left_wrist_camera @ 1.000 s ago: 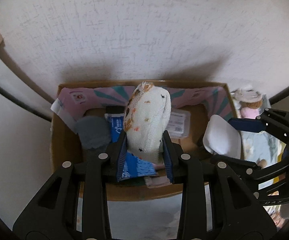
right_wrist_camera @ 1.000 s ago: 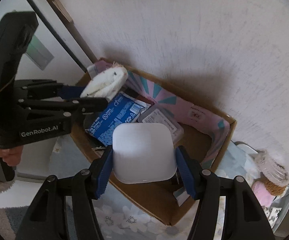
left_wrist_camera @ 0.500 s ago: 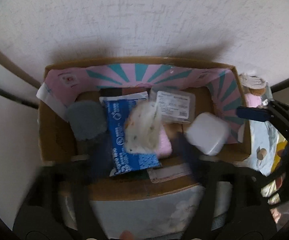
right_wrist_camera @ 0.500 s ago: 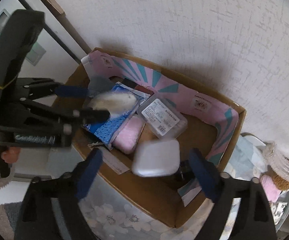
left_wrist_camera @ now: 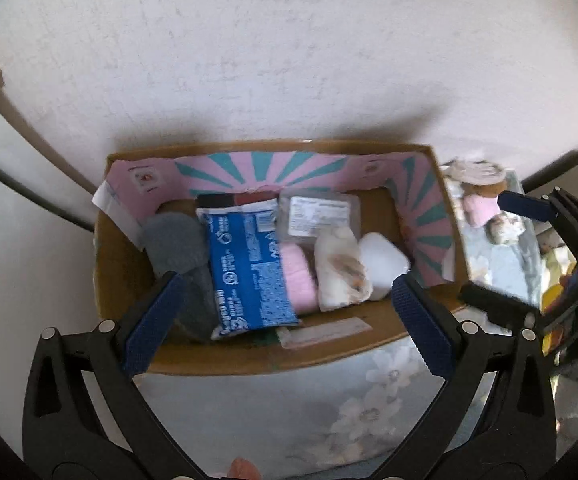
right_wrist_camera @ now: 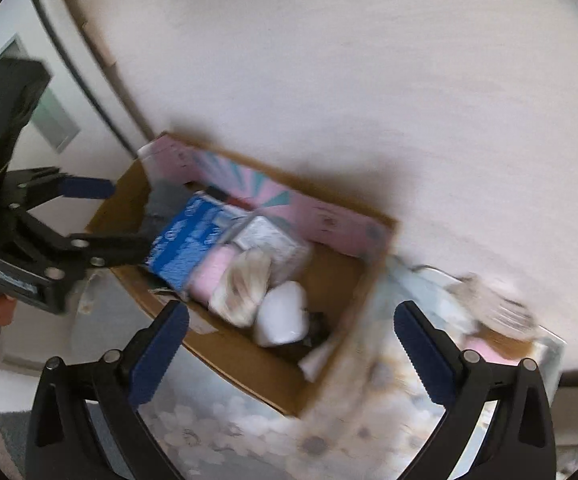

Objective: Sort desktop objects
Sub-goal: 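Carry the cloth roll and white case into the cardboard box and open both grippers, then withdraw both grippers from the box back over the sheet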

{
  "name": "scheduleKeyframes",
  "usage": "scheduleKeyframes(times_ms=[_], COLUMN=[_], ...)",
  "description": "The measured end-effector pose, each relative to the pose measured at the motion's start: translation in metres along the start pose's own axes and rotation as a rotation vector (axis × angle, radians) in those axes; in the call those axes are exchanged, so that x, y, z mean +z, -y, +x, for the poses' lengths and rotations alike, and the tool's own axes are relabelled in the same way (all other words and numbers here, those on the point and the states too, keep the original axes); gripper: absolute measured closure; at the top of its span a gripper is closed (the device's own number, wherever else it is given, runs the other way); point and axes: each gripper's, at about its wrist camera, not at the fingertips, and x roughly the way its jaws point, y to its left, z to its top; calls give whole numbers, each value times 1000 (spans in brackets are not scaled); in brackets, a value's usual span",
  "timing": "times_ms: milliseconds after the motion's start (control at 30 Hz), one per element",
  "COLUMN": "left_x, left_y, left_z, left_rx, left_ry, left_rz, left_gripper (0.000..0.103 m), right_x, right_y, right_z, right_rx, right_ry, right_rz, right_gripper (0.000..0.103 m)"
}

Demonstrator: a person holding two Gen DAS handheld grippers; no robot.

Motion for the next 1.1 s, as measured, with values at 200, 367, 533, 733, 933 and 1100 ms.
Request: scheduleKeyframes(times_ms=[200, 367, 533, 733, 933, 1100], left_x=[-1, -1, -3, -3, 1, 9], left_y=[25, 57, 83, 118, 178, 230], left_z=[-17, -34, -51, -44, -17, 10], left_rx=[41, 57, 49, -43, -92, -132], left_ry=[57, 104, 197, 210, 174, 138], left_rz=[67, 117, 114, 117, 183, 214], left_gripper=[0, 0, 0, 0, 0, 1], right_x=[-22, -48, -84, -144, -184, -198], right_y=[25, 54, 86, 122, 134, 146], right_z=[-45, -76, -94, -101, -107, -111], right_rx=[-69, -111, -161, -154, -168, -165], right_ry=[54, 86, 86, 73, 118, 149], right_rz=[-1, 83, 185, 322, 324, 293], right_gripper=[1, 1, 1, 1, 1, 1])
